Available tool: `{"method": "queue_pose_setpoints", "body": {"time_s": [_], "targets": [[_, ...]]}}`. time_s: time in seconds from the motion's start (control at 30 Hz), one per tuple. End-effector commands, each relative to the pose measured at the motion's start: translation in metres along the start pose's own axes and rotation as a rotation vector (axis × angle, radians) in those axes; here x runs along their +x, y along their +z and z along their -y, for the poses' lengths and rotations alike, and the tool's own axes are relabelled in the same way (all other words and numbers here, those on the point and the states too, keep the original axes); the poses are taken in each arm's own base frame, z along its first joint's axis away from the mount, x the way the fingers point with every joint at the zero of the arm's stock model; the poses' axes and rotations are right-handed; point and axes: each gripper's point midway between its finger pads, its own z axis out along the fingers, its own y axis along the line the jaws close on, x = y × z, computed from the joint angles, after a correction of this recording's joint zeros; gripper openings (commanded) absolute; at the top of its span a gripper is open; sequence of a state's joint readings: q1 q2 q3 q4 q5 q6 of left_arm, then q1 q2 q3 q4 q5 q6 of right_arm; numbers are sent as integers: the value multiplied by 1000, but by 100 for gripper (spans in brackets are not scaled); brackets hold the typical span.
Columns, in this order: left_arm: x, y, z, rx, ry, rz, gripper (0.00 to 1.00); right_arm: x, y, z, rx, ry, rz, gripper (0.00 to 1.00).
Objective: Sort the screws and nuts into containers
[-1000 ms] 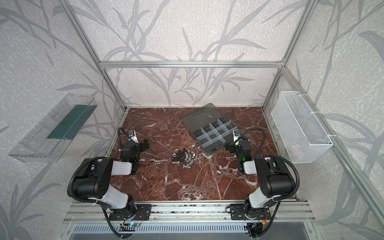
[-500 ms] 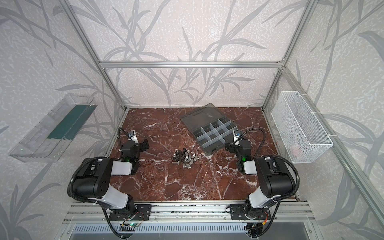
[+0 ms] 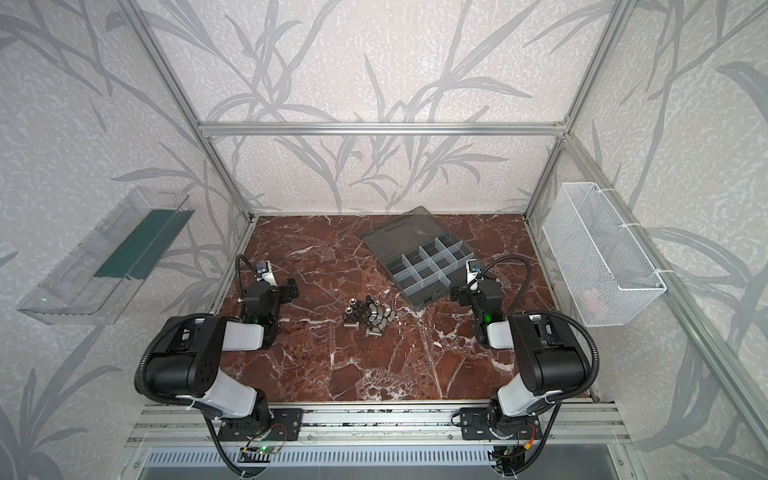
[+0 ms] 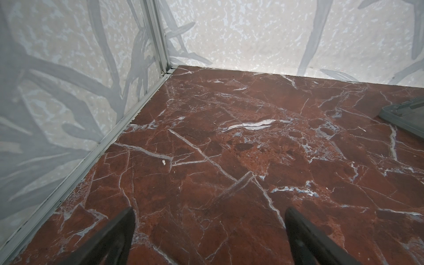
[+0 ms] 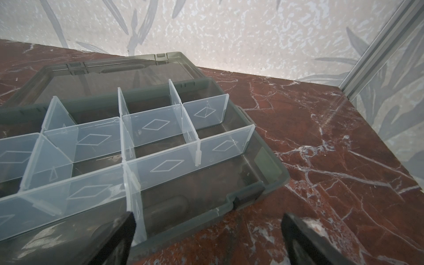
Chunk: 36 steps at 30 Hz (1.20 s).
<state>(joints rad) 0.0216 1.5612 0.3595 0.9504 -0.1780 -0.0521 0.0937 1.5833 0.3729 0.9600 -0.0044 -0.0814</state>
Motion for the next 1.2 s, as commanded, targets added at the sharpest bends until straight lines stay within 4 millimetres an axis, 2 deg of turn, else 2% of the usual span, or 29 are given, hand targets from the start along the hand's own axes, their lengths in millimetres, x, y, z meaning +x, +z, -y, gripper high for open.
{"method": "queue_pose_setpoints", "body": {"time_s": [0.0,0.6,0.73,0.87,0.97,1.17], "targets": [[-5,2,0,-6,4,17,100,-5,0,-1,-3,-8,20,99],[-4,2,0,-4,6,16,99,-4,0,-1,0,-8,20,99],[-6,0,0,-4,2,29,100,-10,-17,1,17,-3,125,99],[-19,-12,-7,-25,-17,67,100,-13,-35,4,43,5,197,99],[-28,-18,-6,-21,-12,68,100,-16,-40,6,50,8,205,99],[-47,-31,-6,-6,-28,49,100,-40,-50,3,29,-9,194,99]]}}
